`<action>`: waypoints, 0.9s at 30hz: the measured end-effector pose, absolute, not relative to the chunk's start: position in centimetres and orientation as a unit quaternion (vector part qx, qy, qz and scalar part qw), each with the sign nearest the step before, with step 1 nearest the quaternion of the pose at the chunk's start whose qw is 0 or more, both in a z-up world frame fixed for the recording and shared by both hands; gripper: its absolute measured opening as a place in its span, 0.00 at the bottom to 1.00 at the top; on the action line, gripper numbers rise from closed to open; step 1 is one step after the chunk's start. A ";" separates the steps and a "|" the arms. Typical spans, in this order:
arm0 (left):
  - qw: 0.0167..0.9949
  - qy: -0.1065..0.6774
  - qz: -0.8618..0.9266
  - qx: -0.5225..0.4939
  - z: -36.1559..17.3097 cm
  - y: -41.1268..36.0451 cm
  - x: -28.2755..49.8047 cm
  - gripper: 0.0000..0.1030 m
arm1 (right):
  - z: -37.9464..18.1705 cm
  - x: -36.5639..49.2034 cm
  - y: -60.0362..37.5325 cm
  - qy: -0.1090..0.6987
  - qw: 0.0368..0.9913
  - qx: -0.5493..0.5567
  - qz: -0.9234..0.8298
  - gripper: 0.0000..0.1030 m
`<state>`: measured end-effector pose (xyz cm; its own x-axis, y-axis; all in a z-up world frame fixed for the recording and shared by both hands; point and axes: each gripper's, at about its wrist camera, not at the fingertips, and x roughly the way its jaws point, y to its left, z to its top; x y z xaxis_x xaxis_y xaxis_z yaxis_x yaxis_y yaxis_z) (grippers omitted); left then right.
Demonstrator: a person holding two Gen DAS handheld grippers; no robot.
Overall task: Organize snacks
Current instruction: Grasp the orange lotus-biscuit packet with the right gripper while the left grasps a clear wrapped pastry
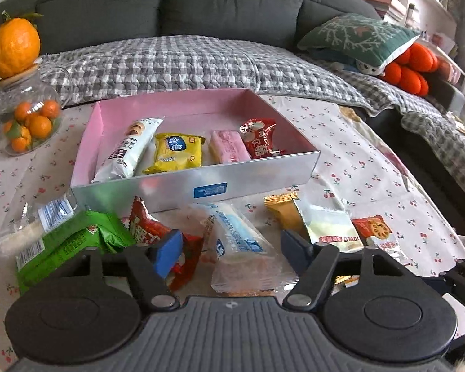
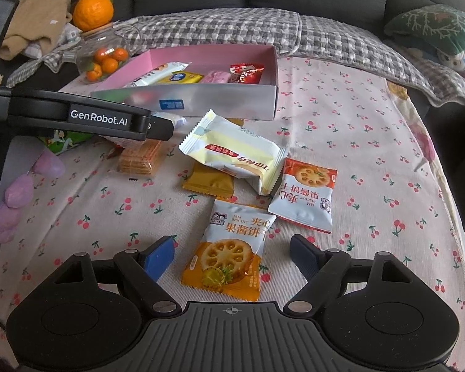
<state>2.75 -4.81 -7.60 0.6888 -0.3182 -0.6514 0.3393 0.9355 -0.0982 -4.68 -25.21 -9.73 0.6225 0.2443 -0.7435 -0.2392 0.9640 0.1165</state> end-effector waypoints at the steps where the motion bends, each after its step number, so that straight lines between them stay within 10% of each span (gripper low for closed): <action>1: 0.918 0.353 -0.181 0.017 -7.6 -4.8 2.7 0.53 | -9.7 -4.7 -25.2 0.413 0.901 0.004 0.134 0.79; 9: 0.911 0.363 -0.196 0.016 -7.4 -4.4 2.6 0.37 | -9.4 -4.5 -25.5 0.409 0.903 0.008 0.131 0.39; 27: 0.901 0.371 -0.226 -0.002 -6.1 -2.3 2.1 0.31 | -7.9 -4.2 -26.7 0.418 0.894 0.070 0.142 0.38</action>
